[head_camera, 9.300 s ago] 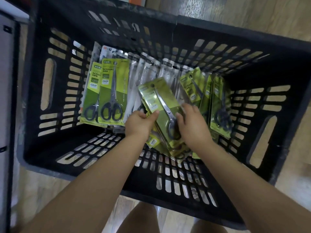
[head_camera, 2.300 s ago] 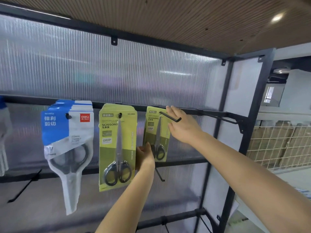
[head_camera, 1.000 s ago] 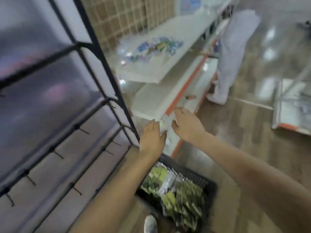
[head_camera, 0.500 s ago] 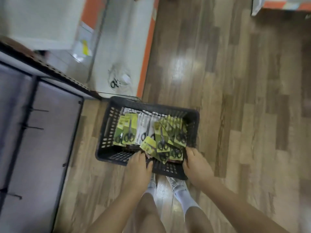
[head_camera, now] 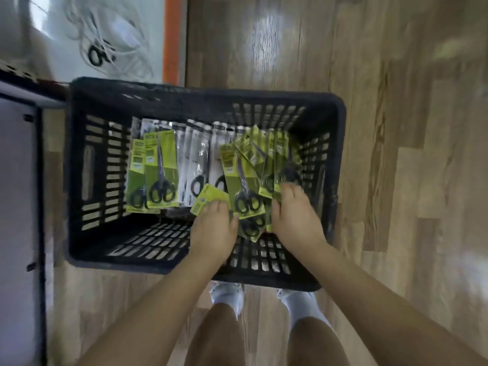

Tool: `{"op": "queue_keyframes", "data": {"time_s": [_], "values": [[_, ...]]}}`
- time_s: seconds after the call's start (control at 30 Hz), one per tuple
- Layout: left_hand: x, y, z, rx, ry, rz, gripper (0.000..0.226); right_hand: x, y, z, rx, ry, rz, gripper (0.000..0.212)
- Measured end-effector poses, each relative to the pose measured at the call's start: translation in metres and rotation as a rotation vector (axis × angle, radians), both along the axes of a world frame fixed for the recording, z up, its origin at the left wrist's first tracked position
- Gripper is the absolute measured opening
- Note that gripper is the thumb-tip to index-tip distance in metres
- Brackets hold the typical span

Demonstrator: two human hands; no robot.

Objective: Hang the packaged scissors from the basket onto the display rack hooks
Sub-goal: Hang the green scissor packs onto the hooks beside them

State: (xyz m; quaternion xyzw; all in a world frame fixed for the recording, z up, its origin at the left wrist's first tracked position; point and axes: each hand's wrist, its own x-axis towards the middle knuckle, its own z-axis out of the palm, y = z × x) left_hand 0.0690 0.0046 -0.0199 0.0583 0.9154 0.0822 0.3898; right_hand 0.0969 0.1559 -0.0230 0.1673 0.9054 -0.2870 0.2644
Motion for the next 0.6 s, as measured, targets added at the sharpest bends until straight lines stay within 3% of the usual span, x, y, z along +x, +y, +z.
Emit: {"op": "queue_keyframes", "data": {"time_s": [0.13, 0.23, 0.47, 0.6], "values": [[-0.023, 0.022, -0.044, 0.073, 0.027, 0.079, 0.033, -0.028, 0.0, -0.04, 0.032, 0.052, -0.234, 0.045], [-0.038, 0.043, -0.071, 0.191, 0.013, 0.154, 0.032, -0.042, 0.006, -0.071, 0.1, 0.061, -0.269, 0.046], [-0.049, 0.078, -0.133, 0.281, -0.163, 0.456, 0.034, -0.062, 0.015, -0.13, 0.078, -0.166, -0.52, 0.042], [-0.05, 0.082, -0.146, 0.268, -0.177, 0.54, 0.027, -0.062, 0.014, -0.139, 0.074, -0.228, -0.489, 0.045]]}}
